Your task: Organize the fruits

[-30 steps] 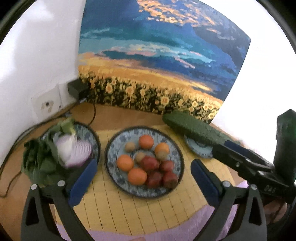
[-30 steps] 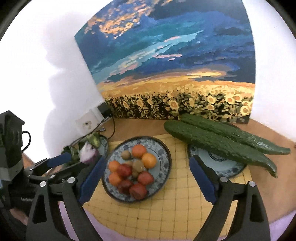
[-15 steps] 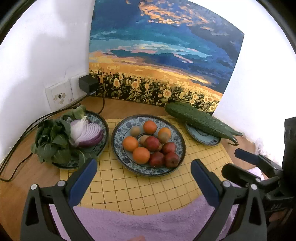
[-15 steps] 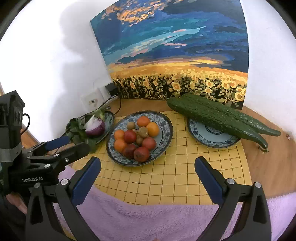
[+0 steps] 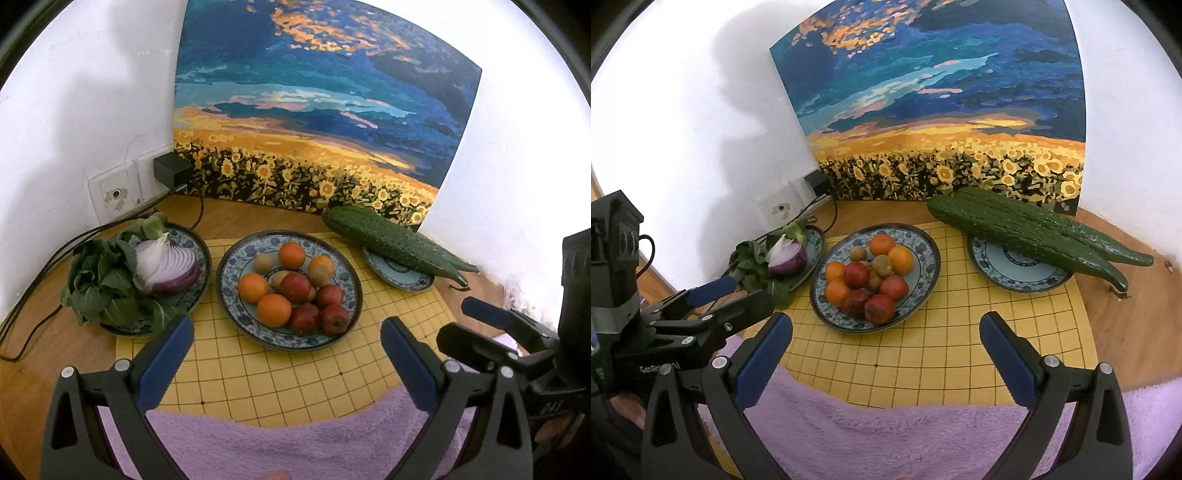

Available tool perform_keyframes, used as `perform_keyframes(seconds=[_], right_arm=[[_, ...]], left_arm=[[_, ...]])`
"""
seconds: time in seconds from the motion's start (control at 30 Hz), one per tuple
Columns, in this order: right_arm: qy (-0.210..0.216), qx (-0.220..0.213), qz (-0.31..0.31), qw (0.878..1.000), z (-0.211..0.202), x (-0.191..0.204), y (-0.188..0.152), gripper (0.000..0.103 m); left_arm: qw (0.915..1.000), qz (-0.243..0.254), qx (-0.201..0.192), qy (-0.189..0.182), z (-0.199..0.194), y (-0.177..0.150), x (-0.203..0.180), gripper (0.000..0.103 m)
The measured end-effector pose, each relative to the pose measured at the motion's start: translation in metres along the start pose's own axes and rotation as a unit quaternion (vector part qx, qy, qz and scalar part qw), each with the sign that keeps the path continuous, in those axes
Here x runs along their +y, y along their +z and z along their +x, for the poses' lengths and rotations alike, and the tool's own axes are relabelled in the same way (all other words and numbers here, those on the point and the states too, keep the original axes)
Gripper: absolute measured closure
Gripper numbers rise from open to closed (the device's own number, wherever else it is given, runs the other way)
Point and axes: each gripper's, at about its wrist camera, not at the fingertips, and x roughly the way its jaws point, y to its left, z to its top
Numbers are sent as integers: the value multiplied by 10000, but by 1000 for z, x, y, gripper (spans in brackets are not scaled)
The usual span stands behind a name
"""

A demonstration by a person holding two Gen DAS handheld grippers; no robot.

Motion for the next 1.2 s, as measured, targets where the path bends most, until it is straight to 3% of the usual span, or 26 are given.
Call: perform_keyframes(seconds=[1.2], right_arm=[[28, 158, 36, 9999, 6, -1, 0, 0]], left_arm=[[9997, -119, 144, -160, 7, -5, -2, 0]])
